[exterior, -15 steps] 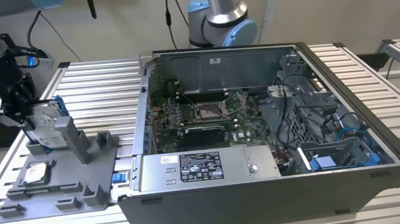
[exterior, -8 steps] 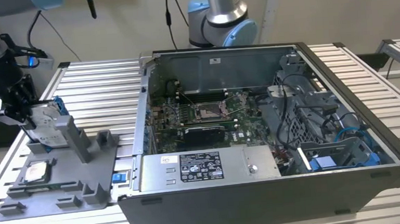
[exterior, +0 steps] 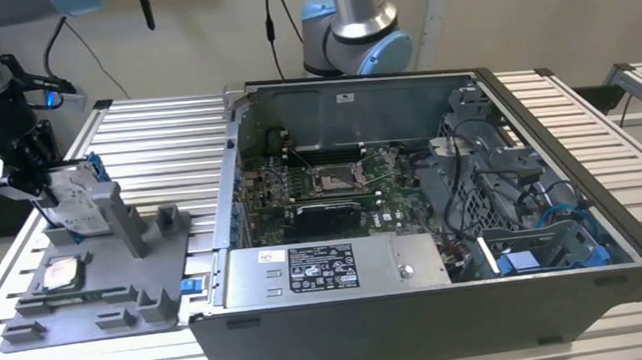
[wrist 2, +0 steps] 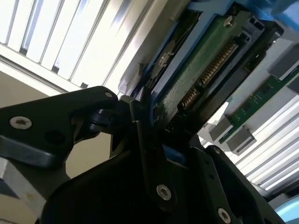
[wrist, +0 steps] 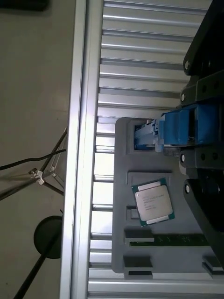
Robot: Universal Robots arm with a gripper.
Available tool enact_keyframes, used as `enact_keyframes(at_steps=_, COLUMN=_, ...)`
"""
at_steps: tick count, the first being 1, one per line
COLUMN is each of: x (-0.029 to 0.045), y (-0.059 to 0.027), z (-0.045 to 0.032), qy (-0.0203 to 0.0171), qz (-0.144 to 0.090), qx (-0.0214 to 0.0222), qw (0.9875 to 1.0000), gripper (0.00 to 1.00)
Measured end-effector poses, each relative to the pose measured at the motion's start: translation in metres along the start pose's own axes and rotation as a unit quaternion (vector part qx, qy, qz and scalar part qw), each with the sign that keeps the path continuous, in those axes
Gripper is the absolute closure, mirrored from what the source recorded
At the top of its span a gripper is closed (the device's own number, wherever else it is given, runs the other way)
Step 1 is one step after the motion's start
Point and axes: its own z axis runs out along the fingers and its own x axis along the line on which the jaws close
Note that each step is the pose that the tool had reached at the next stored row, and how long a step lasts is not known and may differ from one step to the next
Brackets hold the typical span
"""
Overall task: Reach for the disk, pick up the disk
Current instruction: 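Pick up the disk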
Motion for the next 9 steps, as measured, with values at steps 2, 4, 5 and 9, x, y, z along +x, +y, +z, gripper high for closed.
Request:
enact_keyframes(at_steps=2, x=0.0000, y=0.0000, z=0.0000, qy=-0.0001, qz=0.000, qx=0.0000, qw=1.0000, gripper=1.00)
enact_keyframes(at_steps=4, x=0.0000, y=0.0000, z=0.0000, qy=0.0000, qz=0.000, qx=0.0000, qw=1.0000, gripper=1.00)
enact_keyframes(at_steps=5, x=0.0000, y=0.0000, z=0.0000, qy=0.0007, qz=0.000, qx=0.0000, qw=1.0000, gripper=1.00)
enact_keyframes(at_steps=9, x=0.0000, y=0.0000, z=0.0000, qy=0.0013, qz=0.000, qx=-0.0001, qw=1.0000, gripper=1.00)
